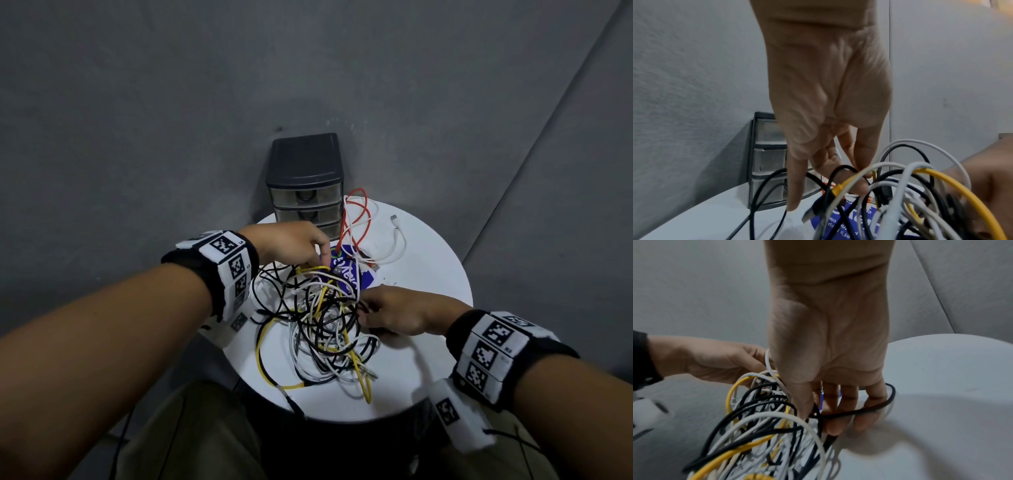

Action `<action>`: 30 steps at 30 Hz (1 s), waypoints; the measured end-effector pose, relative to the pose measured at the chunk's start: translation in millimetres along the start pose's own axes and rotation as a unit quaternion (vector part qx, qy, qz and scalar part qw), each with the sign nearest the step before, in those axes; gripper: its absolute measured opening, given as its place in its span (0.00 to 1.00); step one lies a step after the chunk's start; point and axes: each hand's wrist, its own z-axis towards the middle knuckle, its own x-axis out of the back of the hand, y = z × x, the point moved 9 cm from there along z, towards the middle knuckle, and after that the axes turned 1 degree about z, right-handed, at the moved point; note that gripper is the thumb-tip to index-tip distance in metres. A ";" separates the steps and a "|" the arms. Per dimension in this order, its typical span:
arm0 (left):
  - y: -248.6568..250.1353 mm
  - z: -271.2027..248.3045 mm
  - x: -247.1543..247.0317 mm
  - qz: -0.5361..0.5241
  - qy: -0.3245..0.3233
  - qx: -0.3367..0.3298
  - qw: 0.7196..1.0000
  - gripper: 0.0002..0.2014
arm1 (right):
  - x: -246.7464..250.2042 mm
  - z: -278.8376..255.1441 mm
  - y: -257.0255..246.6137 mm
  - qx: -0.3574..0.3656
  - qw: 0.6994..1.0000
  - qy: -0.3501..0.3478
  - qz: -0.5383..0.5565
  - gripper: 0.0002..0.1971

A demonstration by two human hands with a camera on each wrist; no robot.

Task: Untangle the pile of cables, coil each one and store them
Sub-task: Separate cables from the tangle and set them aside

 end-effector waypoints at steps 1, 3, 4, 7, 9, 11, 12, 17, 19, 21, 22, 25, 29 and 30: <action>1.0 -0.5 -0.1 -0.001 -0.003 -0.004 1.000 0.07 | 0.4 1.6 -0.9 -0.004 1.000 0.001 -0.008 0.07; 4.2 -1.6 0.7 0.014 0.000 -0.009 1.000 0.06 | 3.5 2.2 -2.8 -0.018 0.998 -0.007 -0.068 0.11; 5.5 -1.8 2.2 0.032 0.007 -0.010 0.999 0.06 | 7.5 1.3 -3.9 -0.028 0.995 -0.012 -0.096 0.12; 8.1 -2.9 7.3 0.092 0.029 -0.007 0.995 0.07 | 48.3 -4.0 -12.7 -0.046 0.993 0.087 -0.059 0.07; 9.9 -2.4 9.5 0.112 0.045 -0.007 0.993 0.07 | 90.5 -11.9 -22.1 -0.032 0.966 0.255 0.025 0.07; 10.5 -1.7 12.3 0.130 0.071 0.008 0.989 0.08 | 107.5 -13.1 -40.5 0.020 0.943 0.324 0.077 0.07; 11.9 -2.2 14.5 0.145 0.088 0.015 0.985 0.09 | 104.2 -7.7 -52.6 0.048 0.948 0.305 0.081 0.06; 28.7 -12.2 40.1 0.112 0.175 -0.010 0.978 0.12 | 60.5 28.3 -54.8 0.066 0.982 0.169 -0.042 0.09; 29.9 -20.7 60.3 0.065 0.238 -0.027 0.969 0.13 | 56.4 30.9 -48.2 0.076 0.982 0.173 -0.015 0.04; 28.9 -30.0 80.5 0.005 0.311 -0.063 0.948 0.15 | 53.2 28.5 -43.7 0.082 0.983 0.166 0.011 0.05; 29.0 -35.1 88.4 -0.031 0.341 -0.084 0.936 0.16 | 50.0 28.6 -40.8 0.083 0.984 0.155 0.014 0.06; 28.4 -44.8 102.2 -0.126 0.388 -0.137 0.903 0.17 | 41.0 28.6 -32.0 0.067 0.991 0.105 0.056 0.04; 35.9 -46.6 94.3 -0.181 0.377 -0.170 0.892 0.12 | 53.8 25.6 -35.3 0.064 0.976 0.127 0.166 0.08; 35.6 -45.4 90.3 -0.196 0.369 -0.171 0.893 0.12 | 59.7 24.8 -36.8 0.066 0.971 0.147 0.174 0.11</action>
